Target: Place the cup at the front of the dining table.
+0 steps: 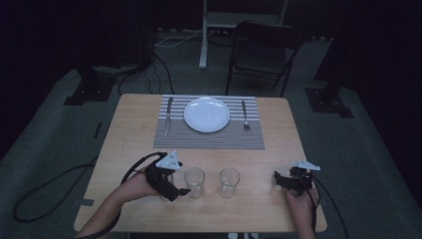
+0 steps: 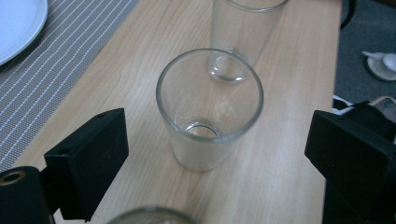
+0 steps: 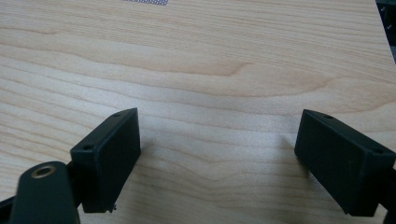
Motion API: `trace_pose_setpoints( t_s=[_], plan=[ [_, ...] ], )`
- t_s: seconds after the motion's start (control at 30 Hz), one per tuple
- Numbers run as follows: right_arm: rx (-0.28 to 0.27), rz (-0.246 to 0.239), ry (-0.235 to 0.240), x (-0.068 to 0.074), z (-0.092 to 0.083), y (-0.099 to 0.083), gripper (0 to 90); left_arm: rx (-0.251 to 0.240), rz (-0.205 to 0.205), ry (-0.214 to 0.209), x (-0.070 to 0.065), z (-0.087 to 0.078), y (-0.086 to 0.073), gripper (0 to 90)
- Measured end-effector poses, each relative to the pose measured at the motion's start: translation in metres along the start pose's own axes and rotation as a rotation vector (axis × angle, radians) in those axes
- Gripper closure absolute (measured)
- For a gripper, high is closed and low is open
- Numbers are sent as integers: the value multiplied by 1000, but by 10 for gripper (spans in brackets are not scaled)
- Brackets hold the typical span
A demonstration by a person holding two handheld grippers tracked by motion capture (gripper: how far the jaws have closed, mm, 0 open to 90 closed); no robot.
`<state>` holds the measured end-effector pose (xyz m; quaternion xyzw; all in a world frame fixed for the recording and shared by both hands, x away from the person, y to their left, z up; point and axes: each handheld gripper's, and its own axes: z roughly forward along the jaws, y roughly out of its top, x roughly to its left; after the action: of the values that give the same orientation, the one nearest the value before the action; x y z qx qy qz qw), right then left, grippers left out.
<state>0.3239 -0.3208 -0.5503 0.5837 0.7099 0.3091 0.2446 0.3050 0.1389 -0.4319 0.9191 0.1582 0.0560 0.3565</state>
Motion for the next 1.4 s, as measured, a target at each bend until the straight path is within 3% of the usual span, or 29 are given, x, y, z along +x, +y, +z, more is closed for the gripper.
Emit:
trace_pose_setpoints(
  t_s=[0.3, 0.33, 0.37, 0.5, 0.7, 0.77, 0.83, 0.9, 0.97, 1.03, 1.4],
  plan=[
    [0, -1, 0, 0, 0, 0, 141, 72, 16, 0, -4, 18, 15, 67],
    [0, 0, 0, 0, 0, 0, 141, 75, 20, 8, -4, 19, 17, 101],
    [0, -1, 0, 0, 0, 0, 140, 90, 11, 22, -4, 20, 19, 145],
    [0, -1, 0, 0, 0, 0, 141, 128, -26, 40, -1, 27, 24, 148],
    [0, 0, 0, 0, 0, 0, 141, 191, -22, 35, -2, 37, 27, 158],
    [0, 0, 0, 0, 0, 0, 140, 206, -40, 30, -2, 37, 29, 160],
    [0, -1, 0, 0, 0, 0, 141, 231, -47, 48, 0, 38, 30, 224],
    [0, -1, 0, 0, 0, 0, 141, 244, -51, 43, 0, 38, 31, 225],
    [0, 0, 0, 0, 0, 0, 141, 260, -31, 48, -2, 39, 32, 266],
    [0, -1, 0, 0, 0, 0, 140, 273, -15, 43, -3, 39, 33, 287],
    [0, 0, 0, 0, 0, 0, 141, 301, -21, 42, -2, 42, 40, 293]
  ],
)
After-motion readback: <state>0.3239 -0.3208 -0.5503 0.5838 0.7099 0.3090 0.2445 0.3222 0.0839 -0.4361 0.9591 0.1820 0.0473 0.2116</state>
